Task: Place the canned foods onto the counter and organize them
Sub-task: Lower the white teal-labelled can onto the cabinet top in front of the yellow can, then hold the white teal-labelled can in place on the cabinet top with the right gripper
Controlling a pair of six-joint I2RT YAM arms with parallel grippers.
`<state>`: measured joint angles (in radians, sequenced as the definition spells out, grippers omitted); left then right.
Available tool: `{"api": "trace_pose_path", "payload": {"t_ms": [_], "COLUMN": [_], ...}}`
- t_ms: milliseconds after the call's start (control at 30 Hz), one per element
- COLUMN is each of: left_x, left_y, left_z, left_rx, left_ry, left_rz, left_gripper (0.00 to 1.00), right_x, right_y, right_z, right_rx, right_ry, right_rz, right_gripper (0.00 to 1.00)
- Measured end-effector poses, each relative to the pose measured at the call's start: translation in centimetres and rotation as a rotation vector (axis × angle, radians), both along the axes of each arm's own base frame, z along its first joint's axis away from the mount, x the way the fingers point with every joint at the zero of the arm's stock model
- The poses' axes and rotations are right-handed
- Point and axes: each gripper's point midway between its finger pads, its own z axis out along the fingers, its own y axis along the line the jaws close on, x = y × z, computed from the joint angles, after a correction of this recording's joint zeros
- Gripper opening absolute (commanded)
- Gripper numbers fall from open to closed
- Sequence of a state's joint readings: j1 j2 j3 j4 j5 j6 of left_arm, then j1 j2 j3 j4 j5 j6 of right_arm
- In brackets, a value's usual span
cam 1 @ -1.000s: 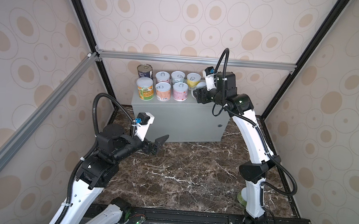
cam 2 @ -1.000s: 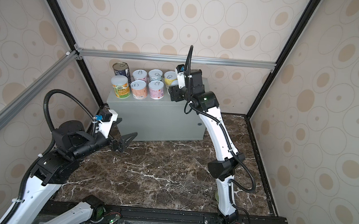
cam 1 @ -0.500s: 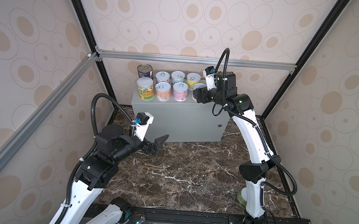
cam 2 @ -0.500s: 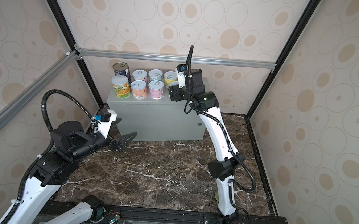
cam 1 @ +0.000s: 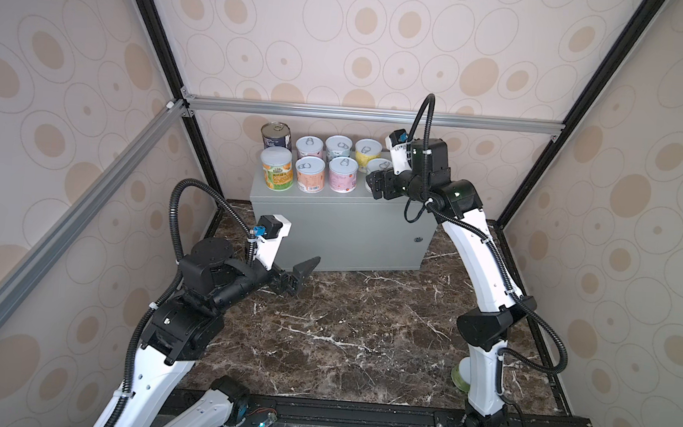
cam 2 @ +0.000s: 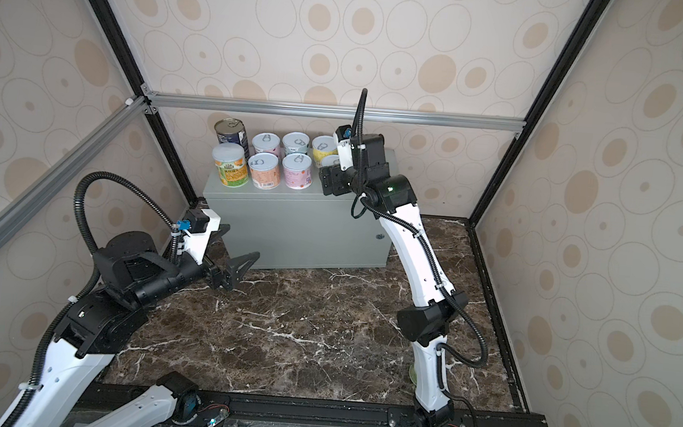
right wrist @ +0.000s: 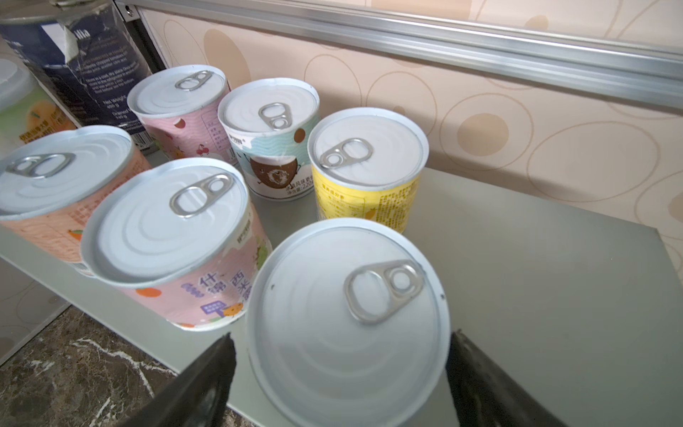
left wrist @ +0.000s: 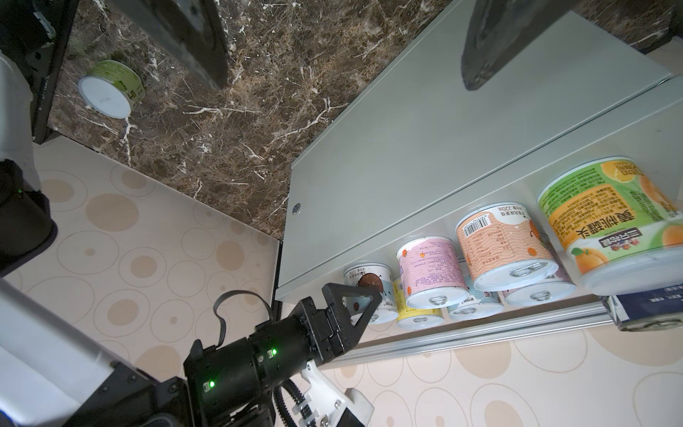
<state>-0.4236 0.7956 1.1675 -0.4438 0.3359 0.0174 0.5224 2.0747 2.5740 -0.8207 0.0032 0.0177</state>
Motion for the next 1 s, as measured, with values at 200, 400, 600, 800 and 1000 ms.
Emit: {"api": "trace_pose_path", "payload": {"t_ms": [200,400,600,800,1000], "left_x": [0.0,0.0,-0.1,-0.1,0.0], "left_y": [-0.1,-0.1,-0.1,-0.1,-0.1], "left_z": [0.3,0.4,0.4,0.4,0.3], "left_rx": [-0.010,-0.012,-0.012,-0.011,-0.010], "left_ry": [-0.009,-0.009,-0.010,-0.009,-0.006], "left_rz": [-0.006,-0.005,-0.005,-0.005,-0.005], "left_gripper": [0.98,0.98,0.98,0.98,0.98], "right_x": [0.0,0.7,1.2,1.7,1.8], "right_y": [-0.4,-0.7,-0.3,0.1,0.6], "right_z": [-0.1,-0.6,-1.6,-1.8,-1.7], "right_rx": [0.002,0.019,0.038,0.058,0.076], "right_ry": [0.005,0.014,0.028,0.017,0.011], "right_rz": [-0.002,-0.004,0.005,0.009,0.030], "right_gripper": [0.92,0.89,0.82,0.74,0.71]}}
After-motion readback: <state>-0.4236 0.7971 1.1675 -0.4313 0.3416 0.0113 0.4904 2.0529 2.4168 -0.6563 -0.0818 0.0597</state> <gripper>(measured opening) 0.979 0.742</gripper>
